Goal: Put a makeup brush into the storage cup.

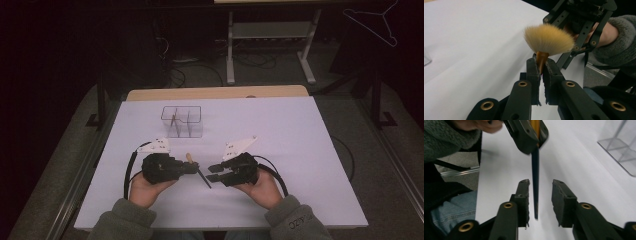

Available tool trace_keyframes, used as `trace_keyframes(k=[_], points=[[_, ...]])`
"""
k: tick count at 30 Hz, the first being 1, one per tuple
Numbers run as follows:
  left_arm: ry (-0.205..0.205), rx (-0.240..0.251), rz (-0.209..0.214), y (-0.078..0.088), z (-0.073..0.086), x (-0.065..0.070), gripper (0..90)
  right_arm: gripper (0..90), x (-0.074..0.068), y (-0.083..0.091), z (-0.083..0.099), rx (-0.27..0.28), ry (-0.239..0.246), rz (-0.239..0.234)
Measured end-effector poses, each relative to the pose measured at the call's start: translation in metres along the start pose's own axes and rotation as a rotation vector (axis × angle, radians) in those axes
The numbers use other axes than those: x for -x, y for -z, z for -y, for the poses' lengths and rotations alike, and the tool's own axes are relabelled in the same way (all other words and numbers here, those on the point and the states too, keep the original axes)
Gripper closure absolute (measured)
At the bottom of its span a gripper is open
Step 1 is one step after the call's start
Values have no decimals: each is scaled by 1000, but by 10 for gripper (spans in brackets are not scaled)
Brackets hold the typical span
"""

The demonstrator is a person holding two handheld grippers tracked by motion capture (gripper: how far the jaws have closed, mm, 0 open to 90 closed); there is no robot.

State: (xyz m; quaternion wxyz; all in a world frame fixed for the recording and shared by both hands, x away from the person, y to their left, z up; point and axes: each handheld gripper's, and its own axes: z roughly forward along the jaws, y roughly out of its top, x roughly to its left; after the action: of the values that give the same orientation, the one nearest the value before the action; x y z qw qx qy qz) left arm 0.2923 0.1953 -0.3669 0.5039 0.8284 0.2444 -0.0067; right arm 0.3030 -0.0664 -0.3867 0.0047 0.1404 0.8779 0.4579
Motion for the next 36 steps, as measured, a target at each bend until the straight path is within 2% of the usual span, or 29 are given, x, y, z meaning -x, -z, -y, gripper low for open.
trace_keyframes(k=[5,9,12,18,36], points=[[2,-12,-28,1,0,-1,836,571,4,9,7,-14,-57,23],[6,-23,-41,2,-1,-3,836,491,7,16,13,-2,-96,27],[-5,-29,-62,3,-3,-5,836,462,8,21,17,-8,-104,40],[10,-14,-93,13,-9,-11,836,380,11,35,28,3,-147,62],[44,-56,-179,31,-29,-31,836,322,17,67,53,18,-203,139]])
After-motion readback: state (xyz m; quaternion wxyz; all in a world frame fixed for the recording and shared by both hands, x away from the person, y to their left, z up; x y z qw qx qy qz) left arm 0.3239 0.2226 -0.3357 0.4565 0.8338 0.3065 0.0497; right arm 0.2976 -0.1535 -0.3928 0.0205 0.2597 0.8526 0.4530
